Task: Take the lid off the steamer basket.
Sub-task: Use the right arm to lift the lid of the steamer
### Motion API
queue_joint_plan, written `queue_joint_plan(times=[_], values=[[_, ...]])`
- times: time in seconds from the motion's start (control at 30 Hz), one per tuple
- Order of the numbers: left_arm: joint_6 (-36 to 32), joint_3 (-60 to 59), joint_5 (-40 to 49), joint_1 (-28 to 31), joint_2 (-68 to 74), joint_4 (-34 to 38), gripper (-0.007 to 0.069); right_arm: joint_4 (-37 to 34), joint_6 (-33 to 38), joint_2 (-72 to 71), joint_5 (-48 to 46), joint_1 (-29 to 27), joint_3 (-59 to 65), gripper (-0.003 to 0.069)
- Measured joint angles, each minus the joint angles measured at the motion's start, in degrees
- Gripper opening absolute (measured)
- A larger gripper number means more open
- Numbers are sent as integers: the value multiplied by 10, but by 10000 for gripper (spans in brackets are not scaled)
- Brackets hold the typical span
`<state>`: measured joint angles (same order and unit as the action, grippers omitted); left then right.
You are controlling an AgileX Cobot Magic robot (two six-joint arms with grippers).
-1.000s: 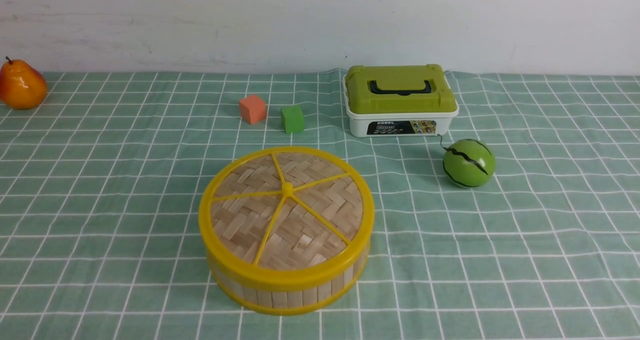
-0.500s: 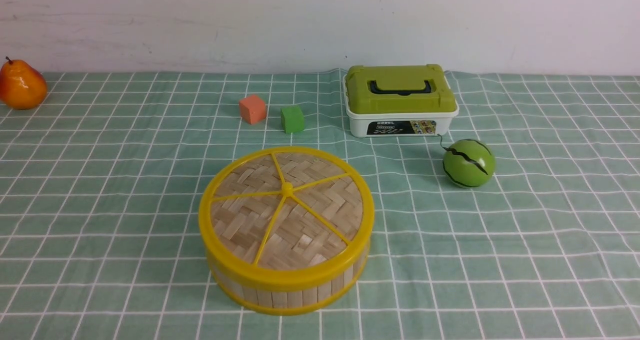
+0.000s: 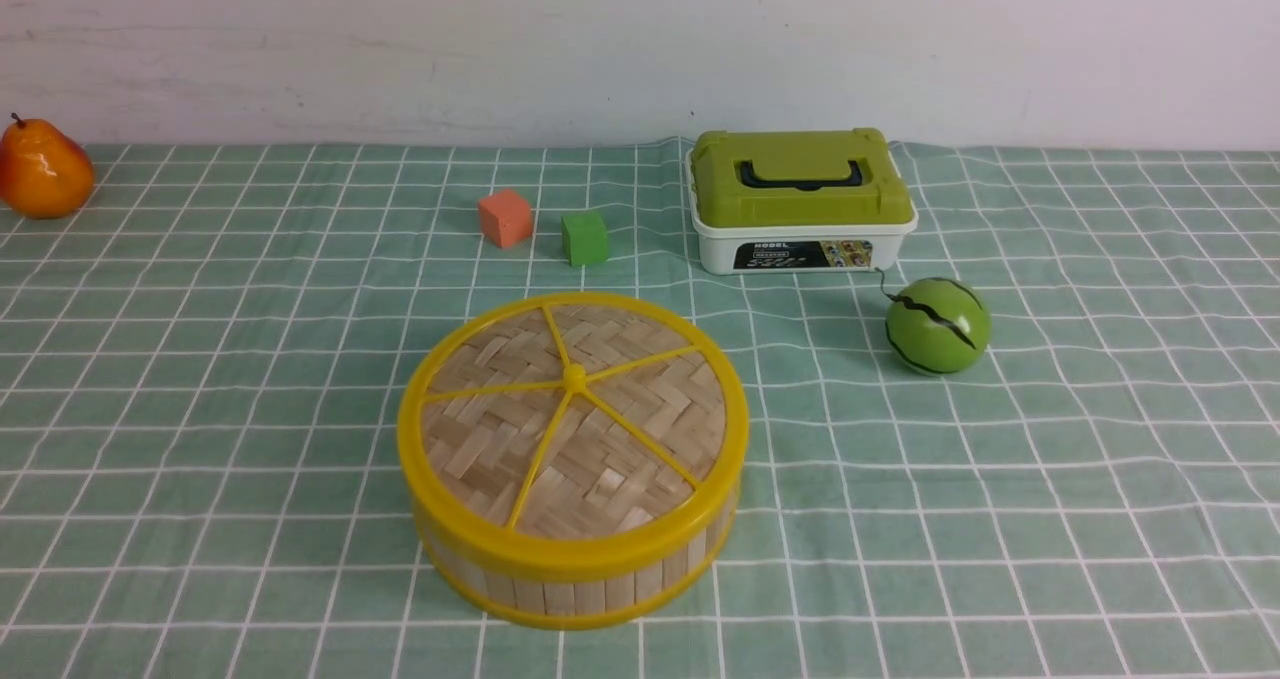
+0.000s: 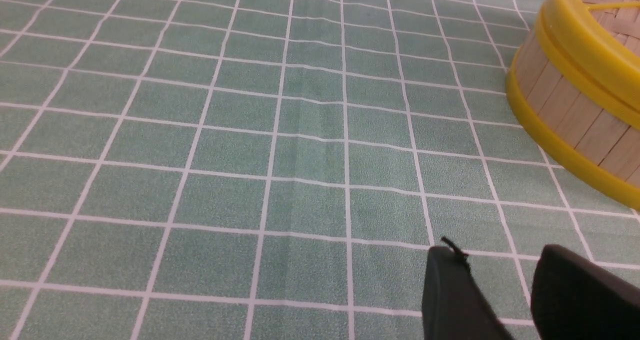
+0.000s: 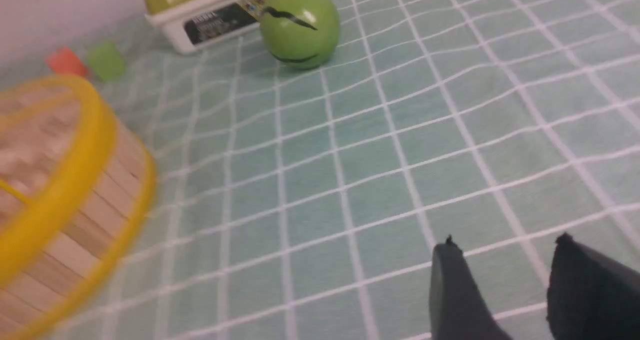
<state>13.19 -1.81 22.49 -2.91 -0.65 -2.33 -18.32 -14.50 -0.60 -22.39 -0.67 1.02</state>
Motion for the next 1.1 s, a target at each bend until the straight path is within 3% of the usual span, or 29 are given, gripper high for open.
queue_joint_plan(times=[0.07, 0.2, 0.5, 0.67, 0.73, 0.83, 0.9, 0.97, 1.1], values=[[0, 0, 0, 0, 0, 0, 239, -111, -74, 0, -5, 0, 2, 244], [0, 0, 0, 0, 0, 0, 239, -222, -138, 0, -8, 0, 5, 244], [0, 0, 0, 0, 0, 0, 239, -218, -96, 0, -7, 0, 5, 244], [0, 0, 0, 0, 0, 0, 239, -212, 30, 0, 1, 0, -3, 213], [0, 0, 0, 0, 0, 0, 239, -208, 138, 16, -4, 0, -63, 130], [0, 0, 0, 0, 0, 0, 239, -194, 209, 69, -26, 0, -138, 32], [0, 0, 0, 0, 0, 0, 239, -142, 293, 194, -108, 0, -280, -16], [0, 0, 0, 0, 0, 0, 239, -122, 318, 241, -145, 0, -329, -20], [0, 0, 0, 0, 0, 0, 239, -71, 439, 429, -287, 7, -503, -22]])
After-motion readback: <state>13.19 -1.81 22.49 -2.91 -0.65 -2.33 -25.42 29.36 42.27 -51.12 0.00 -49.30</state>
